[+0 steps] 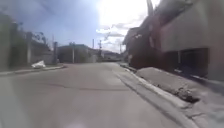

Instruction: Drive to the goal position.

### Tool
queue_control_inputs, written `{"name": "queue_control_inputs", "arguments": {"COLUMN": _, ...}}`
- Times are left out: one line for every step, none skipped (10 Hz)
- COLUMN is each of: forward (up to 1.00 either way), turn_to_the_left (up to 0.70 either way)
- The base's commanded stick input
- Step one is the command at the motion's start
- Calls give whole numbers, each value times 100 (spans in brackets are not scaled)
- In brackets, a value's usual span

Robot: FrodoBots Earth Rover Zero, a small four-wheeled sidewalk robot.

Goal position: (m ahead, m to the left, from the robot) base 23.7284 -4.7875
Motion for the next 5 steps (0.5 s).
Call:
{"name": "queue_control_inputs", "arguments": {"forward": 100, "turn_to_the_left": 0}}
{"name": "queue_control_inputs", "arguments": {"forward": 100, "turn_to_the_left": -2}}
{"name": "queue_control_inputs", "arguments": {"forward": 100, "turn_to_the_left": -3}}
{"name": "queue_control_inputs", "arguments": {"forward": 100, "turn_to_the_left": -3}}
{"name": "queue_control_inputs", "arguments": {"forward": 100, "turn_to_the_left": -1}}
